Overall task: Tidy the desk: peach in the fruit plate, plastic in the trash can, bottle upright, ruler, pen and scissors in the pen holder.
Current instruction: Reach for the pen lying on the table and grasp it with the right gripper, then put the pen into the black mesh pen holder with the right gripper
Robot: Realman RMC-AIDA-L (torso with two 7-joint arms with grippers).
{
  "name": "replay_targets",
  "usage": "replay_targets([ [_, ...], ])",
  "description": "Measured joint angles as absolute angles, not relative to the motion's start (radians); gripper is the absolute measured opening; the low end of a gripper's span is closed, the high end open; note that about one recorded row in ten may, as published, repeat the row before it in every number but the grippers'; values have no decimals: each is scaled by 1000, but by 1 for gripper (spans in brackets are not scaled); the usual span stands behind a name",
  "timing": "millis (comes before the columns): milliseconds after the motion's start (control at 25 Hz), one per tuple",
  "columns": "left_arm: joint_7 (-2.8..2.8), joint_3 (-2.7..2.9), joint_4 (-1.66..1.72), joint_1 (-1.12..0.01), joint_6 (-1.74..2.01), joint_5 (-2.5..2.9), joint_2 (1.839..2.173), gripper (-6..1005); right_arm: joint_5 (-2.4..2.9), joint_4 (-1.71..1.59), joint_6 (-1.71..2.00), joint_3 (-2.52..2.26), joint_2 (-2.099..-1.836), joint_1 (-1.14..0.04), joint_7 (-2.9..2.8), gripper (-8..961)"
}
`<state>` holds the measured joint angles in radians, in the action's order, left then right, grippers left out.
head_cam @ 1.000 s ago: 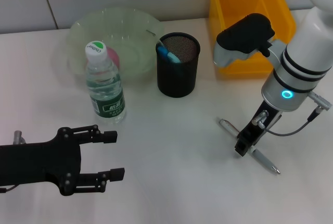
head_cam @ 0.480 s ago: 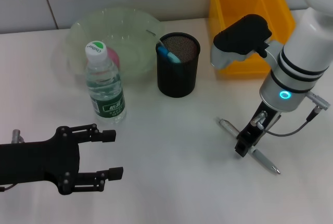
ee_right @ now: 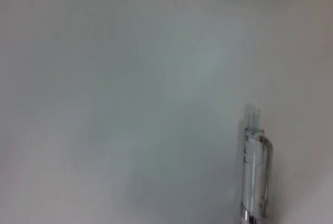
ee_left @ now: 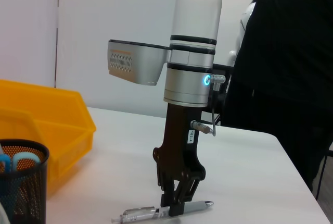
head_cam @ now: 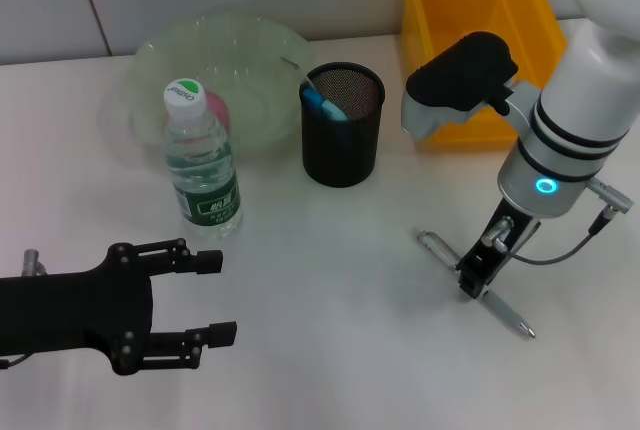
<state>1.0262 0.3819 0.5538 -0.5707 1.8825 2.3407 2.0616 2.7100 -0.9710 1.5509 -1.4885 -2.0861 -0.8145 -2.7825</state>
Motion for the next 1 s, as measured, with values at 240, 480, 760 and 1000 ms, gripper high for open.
replay_targets([
  [240, 1026, 382, 554, -569, 1882, 2341, 2062, 767, 2711, -979, 1552, -1493, -2086, -811, -2782, 177],
  [480, 1026, 382, 555, -567, 1882, 2341, 2060, 766, 2677, -1118, 1560, -1483, -2085, -750, -2777, 137],
  [760, 1028, 382, 557, -564, 1883, 2343, 2059, 767, 2592, -1373, 1571, -1419, -2085, -622, -2741, 107],
  [1000, 1028, 382, 557, -564, 1884, 2344, 2057, 766, 2382, -1511, 1476, -1295, -2086, -497, -2603, 106],
])
